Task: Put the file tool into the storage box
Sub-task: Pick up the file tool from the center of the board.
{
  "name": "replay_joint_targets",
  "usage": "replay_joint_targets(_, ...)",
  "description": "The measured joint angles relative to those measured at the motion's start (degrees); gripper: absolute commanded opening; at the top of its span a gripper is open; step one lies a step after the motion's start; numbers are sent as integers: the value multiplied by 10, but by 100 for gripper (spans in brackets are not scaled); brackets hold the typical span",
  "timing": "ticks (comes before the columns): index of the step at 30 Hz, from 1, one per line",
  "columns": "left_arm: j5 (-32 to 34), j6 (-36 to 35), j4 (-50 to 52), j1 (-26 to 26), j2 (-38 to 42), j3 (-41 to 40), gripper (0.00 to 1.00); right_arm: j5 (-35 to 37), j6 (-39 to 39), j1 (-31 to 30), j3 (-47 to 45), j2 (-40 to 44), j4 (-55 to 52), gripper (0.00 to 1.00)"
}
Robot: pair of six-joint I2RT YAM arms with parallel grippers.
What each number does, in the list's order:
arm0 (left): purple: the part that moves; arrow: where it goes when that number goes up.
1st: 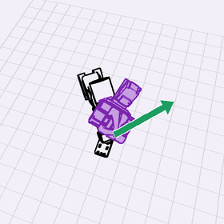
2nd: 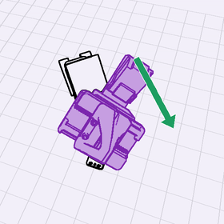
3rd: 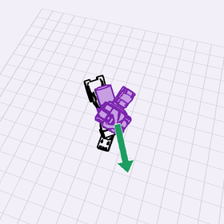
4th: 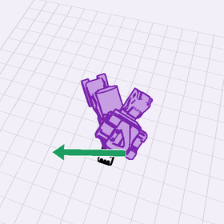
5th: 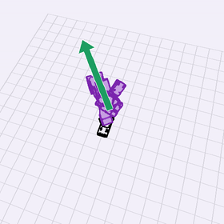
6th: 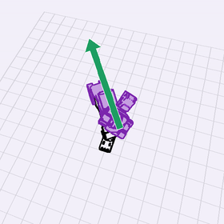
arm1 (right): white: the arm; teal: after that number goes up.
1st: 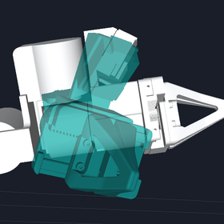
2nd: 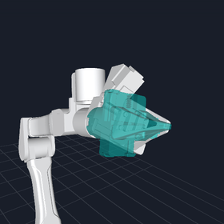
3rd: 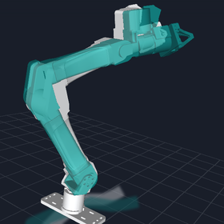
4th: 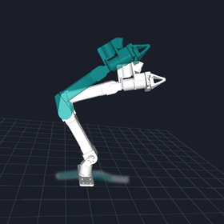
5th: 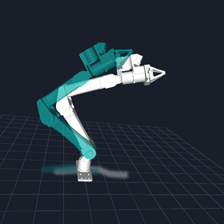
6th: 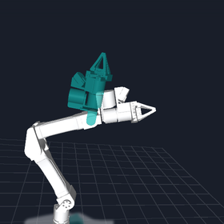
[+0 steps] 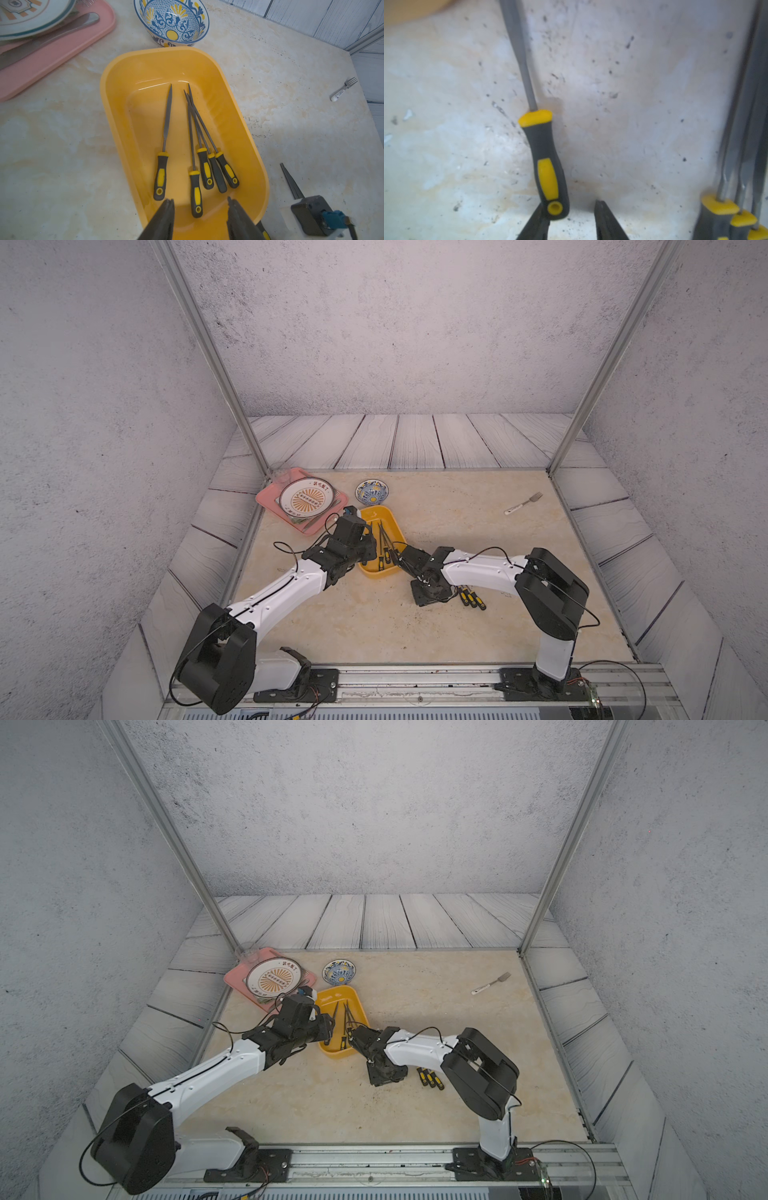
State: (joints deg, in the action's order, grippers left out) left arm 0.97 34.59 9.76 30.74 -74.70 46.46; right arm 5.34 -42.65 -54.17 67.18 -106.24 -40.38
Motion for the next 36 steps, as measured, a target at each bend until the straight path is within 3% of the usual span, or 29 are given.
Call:
replay_joint_targets(13, -23, 4, -23, 0, 7, -17, 47, -25, 46, 11, 37, -24, 16, 46)
replay_joint_targets(16, -25, 4, -24, 0, 7, -18, 47, -27, 56, 12, 45, -31, 16, 35)
replay_joint_targets(18, -27, 4, -24, 0, 7, -18, 47, -29, 60, 16, 47, -33, 16, 12)
replay_joint_targets(20, -28, 4, -25, 0, 7, -18, 47, -28, 61, 21, 48, -33, 17, 0)
replay_joint_targets(27, -57, 9, -37, 0, 6, -18, 54, -32, 53, 35, 17, -12, 39, 0)
replay_joint_targets(36, -175, 32, -125, 2, -36, -39, 59, -43, 54, 50, -30, 71, 58, 0)
